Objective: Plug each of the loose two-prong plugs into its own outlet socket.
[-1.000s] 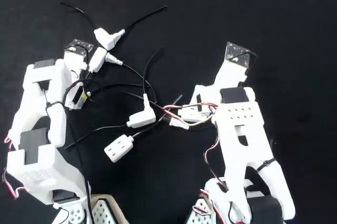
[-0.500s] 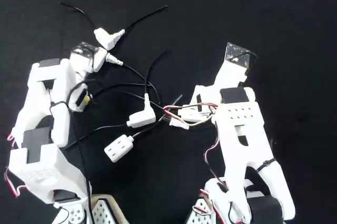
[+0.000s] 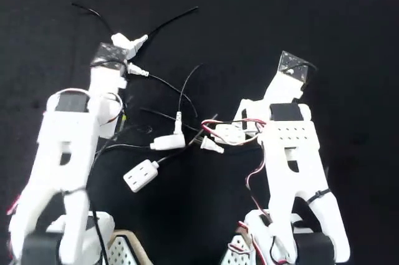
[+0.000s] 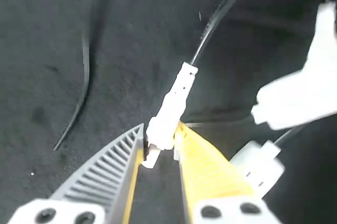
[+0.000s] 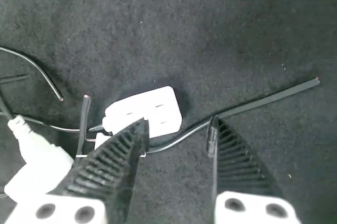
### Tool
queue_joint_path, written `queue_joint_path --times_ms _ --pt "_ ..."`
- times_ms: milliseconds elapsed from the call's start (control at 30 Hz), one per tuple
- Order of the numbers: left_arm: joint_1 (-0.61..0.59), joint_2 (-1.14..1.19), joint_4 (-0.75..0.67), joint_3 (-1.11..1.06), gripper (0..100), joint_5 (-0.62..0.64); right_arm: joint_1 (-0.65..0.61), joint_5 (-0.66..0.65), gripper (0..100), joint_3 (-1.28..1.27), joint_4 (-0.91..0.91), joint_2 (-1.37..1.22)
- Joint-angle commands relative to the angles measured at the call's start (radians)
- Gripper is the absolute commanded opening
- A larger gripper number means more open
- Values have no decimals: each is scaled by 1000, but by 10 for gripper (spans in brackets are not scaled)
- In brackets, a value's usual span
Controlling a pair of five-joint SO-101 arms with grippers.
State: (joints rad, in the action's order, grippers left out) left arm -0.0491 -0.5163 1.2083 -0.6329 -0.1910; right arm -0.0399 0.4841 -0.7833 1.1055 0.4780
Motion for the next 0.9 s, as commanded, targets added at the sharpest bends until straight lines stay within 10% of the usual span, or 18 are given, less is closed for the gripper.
queue_joint_path --times_ms 0,467,867 --pt "13 -173 23 12 30 52 15 -3 178 12 -6 4" --pt "180 -356 84 -24 30 284 100 -3 180 36 12 5" --pt "538 -100 -473 -311 33 563 307 -169 178 186 272 -4"
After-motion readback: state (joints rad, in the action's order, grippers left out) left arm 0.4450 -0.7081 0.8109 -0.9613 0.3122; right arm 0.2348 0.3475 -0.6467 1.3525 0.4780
